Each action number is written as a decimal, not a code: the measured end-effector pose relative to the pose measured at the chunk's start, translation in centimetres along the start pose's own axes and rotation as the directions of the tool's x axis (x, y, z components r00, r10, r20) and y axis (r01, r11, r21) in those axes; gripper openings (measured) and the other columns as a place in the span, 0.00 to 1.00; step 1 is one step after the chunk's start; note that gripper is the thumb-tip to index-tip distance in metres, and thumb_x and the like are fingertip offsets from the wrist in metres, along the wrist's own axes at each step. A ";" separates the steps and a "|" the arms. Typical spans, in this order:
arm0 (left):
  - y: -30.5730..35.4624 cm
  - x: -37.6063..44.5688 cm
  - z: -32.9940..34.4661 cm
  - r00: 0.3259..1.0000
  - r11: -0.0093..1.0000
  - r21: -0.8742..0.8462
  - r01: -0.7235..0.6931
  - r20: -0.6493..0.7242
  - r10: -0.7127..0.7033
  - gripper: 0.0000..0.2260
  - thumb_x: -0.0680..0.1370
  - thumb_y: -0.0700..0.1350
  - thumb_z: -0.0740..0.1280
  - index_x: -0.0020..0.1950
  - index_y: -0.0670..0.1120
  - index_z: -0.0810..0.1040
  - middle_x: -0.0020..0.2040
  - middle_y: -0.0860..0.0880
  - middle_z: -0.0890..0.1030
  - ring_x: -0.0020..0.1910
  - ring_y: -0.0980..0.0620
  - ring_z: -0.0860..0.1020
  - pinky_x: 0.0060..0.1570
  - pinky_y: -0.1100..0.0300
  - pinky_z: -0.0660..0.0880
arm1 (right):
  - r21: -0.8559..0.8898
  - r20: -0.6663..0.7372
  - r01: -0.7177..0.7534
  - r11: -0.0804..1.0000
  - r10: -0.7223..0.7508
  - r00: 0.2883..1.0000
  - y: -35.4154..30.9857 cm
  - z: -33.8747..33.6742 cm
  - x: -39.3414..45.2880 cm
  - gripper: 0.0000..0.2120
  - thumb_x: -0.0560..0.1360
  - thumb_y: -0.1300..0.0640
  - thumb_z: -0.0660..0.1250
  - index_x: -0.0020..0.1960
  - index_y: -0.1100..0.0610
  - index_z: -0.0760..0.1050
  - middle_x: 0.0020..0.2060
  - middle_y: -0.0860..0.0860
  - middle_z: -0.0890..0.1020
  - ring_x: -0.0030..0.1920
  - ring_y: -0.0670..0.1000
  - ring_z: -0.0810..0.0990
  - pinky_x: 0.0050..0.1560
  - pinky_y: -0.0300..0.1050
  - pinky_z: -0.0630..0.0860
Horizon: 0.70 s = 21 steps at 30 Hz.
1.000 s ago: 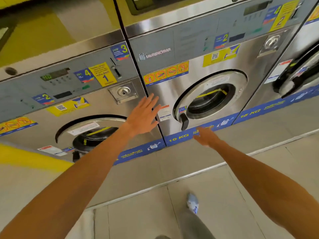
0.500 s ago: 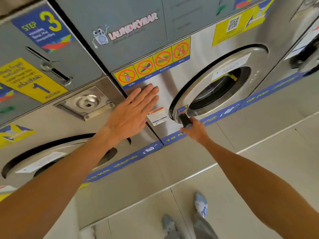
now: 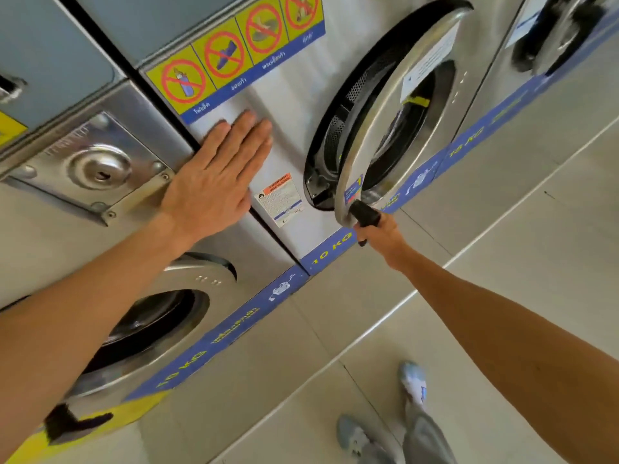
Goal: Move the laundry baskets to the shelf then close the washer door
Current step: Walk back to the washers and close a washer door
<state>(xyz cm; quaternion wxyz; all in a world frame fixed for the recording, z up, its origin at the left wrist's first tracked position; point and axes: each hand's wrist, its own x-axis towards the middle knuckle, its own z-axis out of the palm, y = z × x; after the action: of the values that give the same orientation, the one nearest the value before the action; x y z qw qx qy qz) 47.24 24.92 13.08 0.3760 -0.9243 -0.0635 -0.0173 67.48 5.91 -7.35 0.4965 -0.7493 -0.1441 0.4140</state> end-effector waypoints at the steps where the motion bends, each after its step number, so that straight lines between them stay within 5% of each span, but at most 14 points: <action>1: 0.0 0.0 -0.1 1.000 1.000 -0.027 0.005 0.007 -0.005 0.33 0.81 0.50 0.51 0.80 0.39 0.39 0.81 0.40 0.39 0.80 0.40 0.39 0.77 0.47 0.36 | 0.000 -0.008 0.000 1.000 0.000 1.000 0.4 -0.8 -0.6 0.14 0.57 0.62 0.65 0.43 0.60 0.79 0.33 0.56 0.78 0.32 0.53 0.75 0.36 0.44 0.74; 5: 0.1 0.0 -0.6 0.999 0.999 -0.019 0.034 0.038 -0.033 0.35 0.81 0.51 0.54 0.80 0.39 0.39 0.81 0.40 0.38 0.80 0.40 0.37 0.77 0.46 0.37 | 0.000 -0.065 -0.015 1.000 0.014 0.998 2.0 -5.2 -3.2 0.11 0.60 0.67 0.65 0.40 0.60 0.79 0.36 0.60 0.80 0.32 0.55 0.76 0.35 0.45 0.75; 10: 1.3 0.3 -1.3 0.988 0.994 0.009 0.109 0.107 -0.110 0.38 0.78 0.50 0.59 0.81 0.39 0.42 0.81 0.40 0.41 0.80 0.39 0.40 0.77 0.43 0.39 | -0.020 -0.112 -0.019 1.000 0.016 0.994 4.3 -12.8 -5.5 0.21 0.62 0.75 0.67 0.55 0.70 0.79 0.40 0.60 0.80 0.37 0.58 0.78 0.41 0.55 0.79; 16: 3.4 0.7 -2.8 0.956 0.978 0.034 0.204 0.208 -0.206 0.41 0.77 0.53 0.64 0.81 0.40 0.45 0.81 0.39 0.40 0.79 0.37 0.39 0.77 0.38 0.44 | -0.114 -0.071 -0.004 0.993 -0.004 0.997 5.2 -22.4 -7.3 0.12 0.68 0.78 0.64 0.44 0.64 0.77 0.37 0.58 0.80 0.40 0.56 0.78 0.43 0.46 0.76; 21: 5.2 1.6 -3.7 0.910 0.952 0.041 0.304 0.283 -0.303 0.47 0.73 0.57 0.69 0.81 0.41 0.45 0.81 0.39 0.42 0.79 0.36 0.40 0.77 0.38 0.46 | -0.162 0.020 0.016 0.987 -0.012 1.000 6.2 -28.5 -5.6 0.11 0.67 0.78 0.62 0.40 0.66 0.78 0.30 0.62 0.81 0.39 0.64 0.80 0.52 0.65 0.77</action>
<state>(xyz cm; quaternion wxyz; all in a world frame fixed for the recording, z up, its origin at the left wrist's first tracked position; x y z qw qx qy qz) 49.54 18.76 12.25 0.3538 -0.8966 -0.2598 0.0581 84.60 -18.35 -5.33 0.4352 -0.7822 -0.1874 0.4046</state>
